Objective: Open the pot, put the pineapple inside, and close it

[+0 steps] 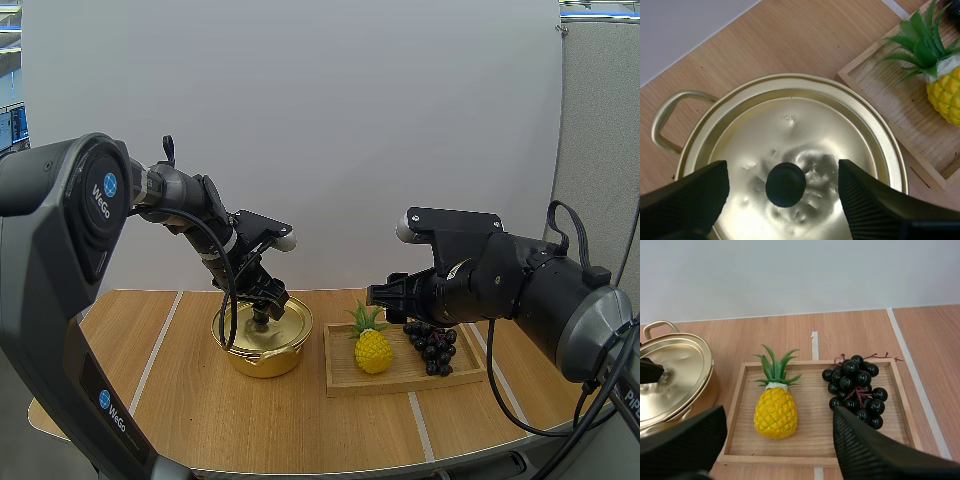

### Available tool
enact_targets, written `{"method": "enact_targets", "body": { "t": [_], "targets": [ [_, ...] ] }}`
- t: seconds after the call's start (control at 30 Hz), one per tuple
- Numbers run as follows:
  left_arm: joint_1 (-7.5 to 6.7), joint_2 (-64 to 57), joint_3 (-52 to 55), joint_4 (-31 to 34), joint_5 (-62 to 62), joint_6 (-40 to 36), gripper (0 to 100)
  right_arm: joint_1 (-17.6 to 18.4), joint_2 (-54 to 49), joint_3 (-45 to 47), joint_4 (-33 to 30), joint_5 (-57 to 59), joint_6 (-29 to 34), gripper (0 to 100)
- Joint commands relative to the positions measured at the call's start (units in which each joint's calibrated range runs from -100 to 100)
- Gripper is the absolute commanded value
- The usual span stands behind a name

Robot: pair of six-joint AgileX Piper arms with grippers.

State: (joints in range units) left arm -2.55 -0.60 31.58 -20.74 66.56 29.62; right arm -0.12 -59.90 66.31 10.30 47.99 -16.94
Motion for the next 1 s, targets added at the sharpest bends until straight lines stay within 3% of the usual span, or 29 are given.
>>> {"method": "enact_targets", "body": {
  "t": [0.0,0.1,0.33,0.4,0.57,0.6,0.97],
  "targets": [
    [-0.20,0.1,-0.4,0.2,0.5,-0.5,90,0.0,-0.3,-0.3,0.2,-1.1,-0.6,100],
    [-0.20,0.1,-0.4,0.2,1.3,-0.5,64,0.0,-0.3,-0.3,0.2,-1.1,-0.6,100],
    [-0.20,0.1,-0.4,0.7,2.5,-1.1,55,0.0,-0.3,-0.3,0.2,-1.1,-0.6,100],
    [-0.20,0.1,-0.4,0.9,2.9,-1.2,46,0.0,-0.3,-0.3,0.2,-1.1,-0.6,100],
    [-0.20,0.1,-0.4,2.1,3.0,-2.0,3,0.0,-0.3,-0.3,0.2,-1.1,-0.6,100],
    [-0.20,0.1,-0.4,2.1,3.0,-2.0,0,0.0,-0.3,-0.3,0.2,-1.1,-0.6,100],
    [-0.20,-2.6,-2.3,2.1,3.6,-2.9,0,0.0,-0.3,-0.3,0.2,-1.1,-0.6,100]
  ]
}}
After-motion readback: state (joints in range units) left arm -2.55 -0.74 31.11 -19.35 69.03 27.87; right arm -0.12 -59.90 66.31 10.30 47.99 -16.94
